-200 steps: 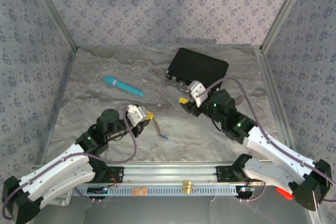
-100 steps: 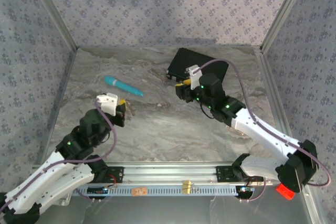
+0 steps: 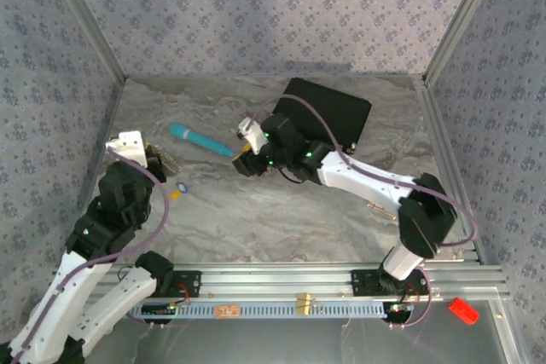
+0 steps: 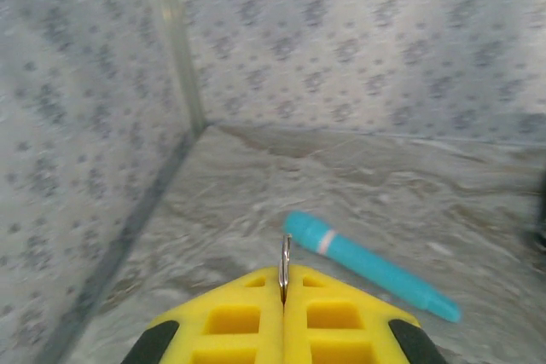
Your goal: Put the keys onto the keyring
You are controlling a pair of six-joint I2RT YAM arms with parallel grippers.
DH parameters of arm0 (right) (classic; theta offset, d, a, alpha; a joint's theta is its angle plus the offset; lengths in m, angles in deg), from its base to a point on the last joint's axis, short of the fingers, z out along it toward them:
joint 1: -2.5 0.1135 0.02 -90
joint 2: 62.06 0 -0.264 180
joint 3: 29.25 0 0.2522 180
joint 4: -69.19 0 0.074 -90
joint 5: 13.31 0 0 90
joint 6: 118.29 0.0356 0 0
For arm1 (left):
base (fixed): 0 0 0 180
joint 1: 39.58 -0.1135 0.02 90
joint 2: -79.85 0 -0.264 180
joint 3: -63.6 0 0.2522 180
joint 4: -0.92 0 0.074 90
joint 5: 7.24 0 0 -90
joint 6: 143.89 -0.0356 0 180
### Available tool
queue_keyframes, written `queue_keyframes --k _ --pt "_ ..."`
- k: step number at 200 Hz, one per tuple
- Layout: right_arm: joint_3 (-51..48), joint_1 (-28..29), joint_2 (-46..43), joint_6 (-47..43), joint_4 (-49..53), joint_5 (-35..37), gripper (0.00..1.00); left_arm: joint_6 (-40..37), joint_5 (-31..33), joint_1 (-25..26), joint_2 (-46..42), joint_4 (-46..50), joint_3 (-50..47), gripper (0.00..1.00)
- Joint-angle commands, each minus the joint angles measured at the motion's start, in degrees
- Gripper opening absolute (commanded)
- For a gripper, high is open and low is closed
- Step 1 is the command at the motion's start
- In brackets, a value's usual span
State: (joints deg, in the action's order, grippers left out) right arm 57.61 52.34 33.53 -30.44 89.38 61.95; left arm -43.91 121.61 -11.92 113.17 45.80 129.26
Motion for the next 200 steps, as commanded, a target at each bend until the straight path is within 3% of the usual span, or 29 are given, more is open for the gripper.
queue_keyframes --k 1,25,41,89,154,200 --pt "3.31 0.68 5.9 -19.11 -2.47 -11.25 0.49 1.33 -1.62 -7.15 -0.22 -0.17 -0.59 0.0" --pt "11.46 2.97 14.4 -40.73 6.43 -15.76 0.48 4.9 -5.24 -14.74 -0.34 -0.53 -1.75 0.0" --pt "19.12 4.36 20.88 -47.5 12.91 -15.49 0.49 7.25 -5.62 -17.46 -1.18 -0.67 -2.44 0.0" --pt "37.76 4.9 36.24 -47.42 17.68 -17.85 0.48 9.87 1.18 -18.34 -5.45 -0.11 -3.11 0.0" --pt "55.92 6.42 50.46 -45.97 22.99 -16.17 0.45 10.2 0.63 -18.32 -9.72 2.13 -3.22 0.0" --pt "63.7 8.0 56.54 -46.5 25.83 -9.73 0.42 10.7 -0.73 -18.34 -11.06 2.37 -3.58 0.0"
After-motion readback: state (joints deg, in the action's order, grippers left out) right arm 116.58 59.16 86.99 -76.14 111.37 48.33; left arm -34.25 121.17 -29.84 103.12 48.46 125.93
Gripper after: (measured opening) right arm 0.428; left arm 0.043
